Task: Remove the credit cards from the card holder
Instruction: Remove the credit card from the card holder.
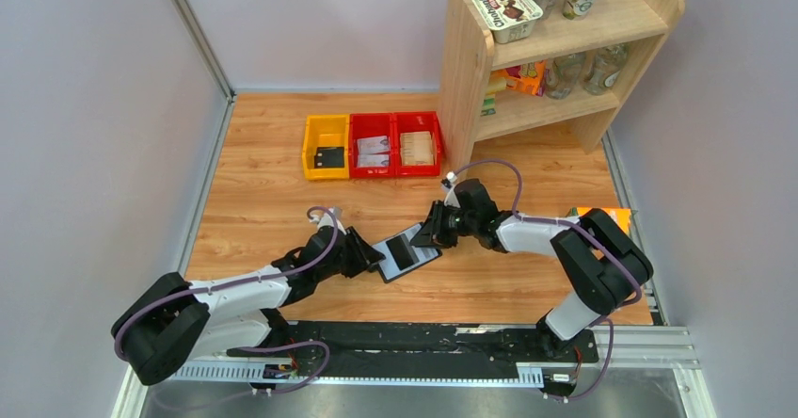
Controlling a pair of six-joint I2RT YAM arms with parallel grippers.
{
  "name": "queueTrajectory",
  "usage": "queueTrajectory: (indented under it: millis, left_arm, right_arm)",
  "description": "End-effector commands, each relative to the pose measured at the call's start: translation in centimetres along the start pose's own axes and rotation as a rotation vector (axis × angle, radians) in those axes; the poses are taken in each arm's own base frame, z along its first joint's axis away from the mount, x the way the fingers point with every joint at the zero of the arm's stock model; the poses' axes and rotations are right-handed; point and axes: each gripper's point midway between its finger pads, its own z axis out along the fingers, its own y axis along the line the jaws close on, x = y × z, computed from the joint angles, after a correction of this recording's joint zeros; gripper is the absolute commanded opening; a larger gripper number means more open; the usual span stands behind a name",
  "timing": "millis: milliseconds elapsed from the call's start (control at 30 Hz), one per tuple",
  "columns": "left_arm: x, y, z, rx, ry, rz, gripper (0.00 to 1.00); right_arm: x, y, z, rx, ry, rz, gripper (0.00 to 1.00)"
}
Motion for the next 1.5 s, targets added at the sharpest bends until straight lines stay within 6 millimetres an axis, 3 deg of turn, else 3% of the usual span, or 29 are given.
queueTrajectory:
  millis: [0, 367, 533, 733, 1067, 1333, 1467]
  left_arm:
    - [-0.8, -2.8, 0.0, 0.073, -0.009, 0.030, 0.36]
    - [-0.5, -3.5, 1.2, 0.079, 0.017, 0.016, 0.36]
    - [-0.4, -3.4, 2.0, 0.065, 0.026, 0.009, 0.37]
    - [-0.4, -3.6, 3.0, 0.053, 0.032, -0.007, 0.37]
    - [0.8, -0.9, 4.1, -0.089, 0.086, -0.052, 0.39]
    - [1.4, 0.3, 4.6, -0.103, 0.089, -0.111, 0.39]
    - [1.3, -0.1, 4.9, -0.033, 0.064, -0.156, 0.38]
  right_arm:
    - [-1.0, -0.1, -0.1, 0.028, -0.033, -0.032, 0.21]
    - [2.1, -7.0, 0.9, 0.191, 0.056, 0.145, 0.18]
    - [2.6, -8.6, 0.6, 0.238, 0.067, 0.178, 0.18]
    - [2.6, -8.9, 0.5, 0.246, 0.068, 0.188, 0.18]
    - [2.6, -8.7, 0.5, 0.231, 0.064, 0.183, 0.18]
    - [2.5, -8.5, 0.6, 0.217, 0.064, 0.185, 0.18]
    - [2.5, -8.4, 0.6, 0.209, 0.061, 0.180, 0.18]
